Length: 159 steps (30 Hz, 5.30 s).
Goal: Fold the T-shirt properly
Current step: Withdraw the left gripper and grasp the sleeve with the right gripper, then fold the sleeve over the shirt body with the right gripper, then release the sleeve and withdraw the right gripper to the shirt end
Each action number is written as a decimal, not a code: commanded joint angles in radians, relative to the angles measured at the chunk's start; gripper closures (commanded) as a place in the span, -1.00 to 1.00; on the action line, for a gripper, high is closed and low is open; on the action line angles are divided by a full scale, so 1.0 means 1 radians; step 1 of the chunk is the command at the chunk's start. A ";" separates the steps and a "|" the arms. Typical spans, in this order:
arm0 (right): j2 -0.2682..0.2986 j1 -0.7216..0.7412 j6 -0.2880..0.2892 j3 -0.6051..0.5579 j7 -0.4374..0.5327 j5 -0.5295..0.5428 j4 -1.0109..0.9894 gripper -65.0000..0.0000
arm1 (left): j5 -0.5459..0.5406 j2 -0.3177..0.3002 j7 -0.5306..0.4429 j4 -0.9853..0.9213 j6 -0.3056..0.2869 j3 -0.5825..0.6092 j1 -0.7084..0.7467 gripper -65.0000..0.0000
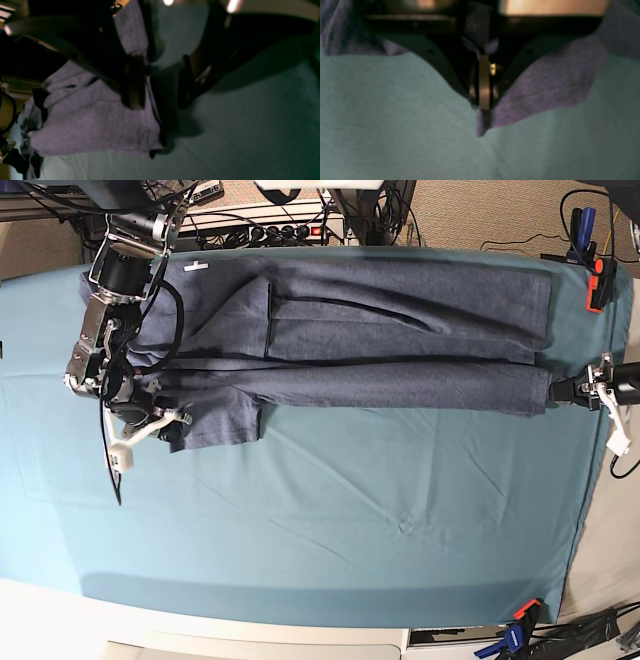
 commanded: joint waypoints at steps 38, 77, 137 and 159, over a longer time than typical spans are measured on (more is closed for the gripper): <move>0.068 -0.526 0.162 -0.003 -0.269 0.259 0.694 1.00 | -0.020 -0.028 -0.014 0.009 -0.005 -0.005 -0.020 0.25; -0.005 -0.277 0.159 0.012 -0.106 0.192 0.694 0.48 | -0.020 -0.222 -0.020 0.008 -0.005 -0.364 -0.050 0.25; -0.060 -0.324 0.183 0.009 -0.419 0.742 0.460 1.00 | -0.020 -0.205 -0.021 0.008 -0.005 -0.364 -0.050 0.25; 0.042 -0.410 0.183 -0.137 -0.419 0.850 0.460 1.00 | -0.020 -0.205 -0.022 0.008 -0.005 -0.364 -0.050 0.25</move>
